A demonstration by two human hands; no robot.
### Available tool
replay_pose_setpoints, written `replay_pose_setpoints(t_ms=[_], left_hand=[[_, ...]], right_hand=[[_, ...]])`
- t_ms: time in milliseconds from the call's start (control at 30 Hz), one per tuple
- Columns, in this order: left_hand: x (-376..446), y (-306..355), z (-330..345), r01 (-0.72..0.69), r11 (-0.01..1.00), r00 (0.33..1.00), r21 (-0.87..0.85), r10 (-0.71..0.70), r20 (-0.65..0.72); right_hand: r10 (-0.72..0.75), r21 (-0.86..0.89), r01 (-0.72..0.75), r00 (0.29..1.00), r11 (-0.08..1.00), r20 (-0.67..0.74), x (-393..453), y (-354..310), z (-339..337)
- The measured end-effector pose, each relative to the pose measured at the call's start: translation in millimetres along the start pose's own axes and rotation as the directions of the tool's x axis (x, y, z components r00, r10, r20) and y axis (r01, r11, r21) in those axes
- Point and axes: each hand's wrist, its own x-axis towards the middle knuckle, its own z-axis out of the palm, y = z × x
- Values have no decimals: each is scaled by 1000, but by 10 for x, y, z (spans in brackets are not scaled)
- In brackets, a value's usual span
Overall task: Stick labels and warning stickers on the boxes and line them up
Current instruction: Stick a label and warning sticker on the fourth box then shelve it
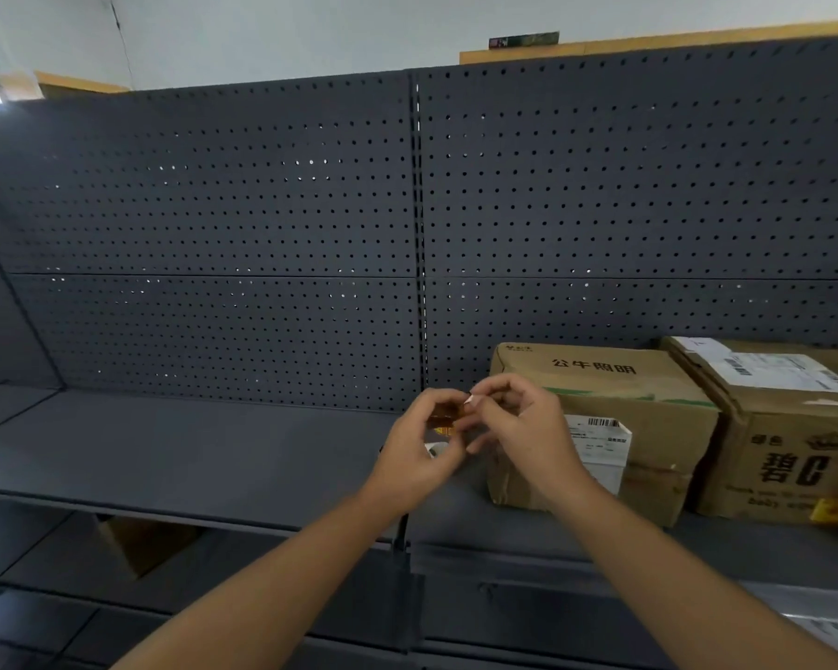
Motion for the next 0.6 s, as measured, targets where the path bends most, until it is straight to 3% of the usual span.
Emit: replay_pose_setpoints(t_ms=[167, 267, 400, 600], left_hand=[[128, 153, 27, 69, 982, 977, -175, -101, -186], [276, 232, 0, 130, 951, 946, -280, -204, -254], [464, 335, -57, 204, 923, 953, -326, -263, -148], [618, 514, -19, 226, 926, 971, -303, -239, -6]], right_hand=[[-155, -25, 156, 988, 987, 25, 27, -274, -63], [-296, -215, 286, 955, 934, -13, 97, -430, -194], [-304, -460, 288, 952, 840, 41, 318, -541, -325], [-211, -494, 278, 959, 824, 189, 466, -630, -475]])
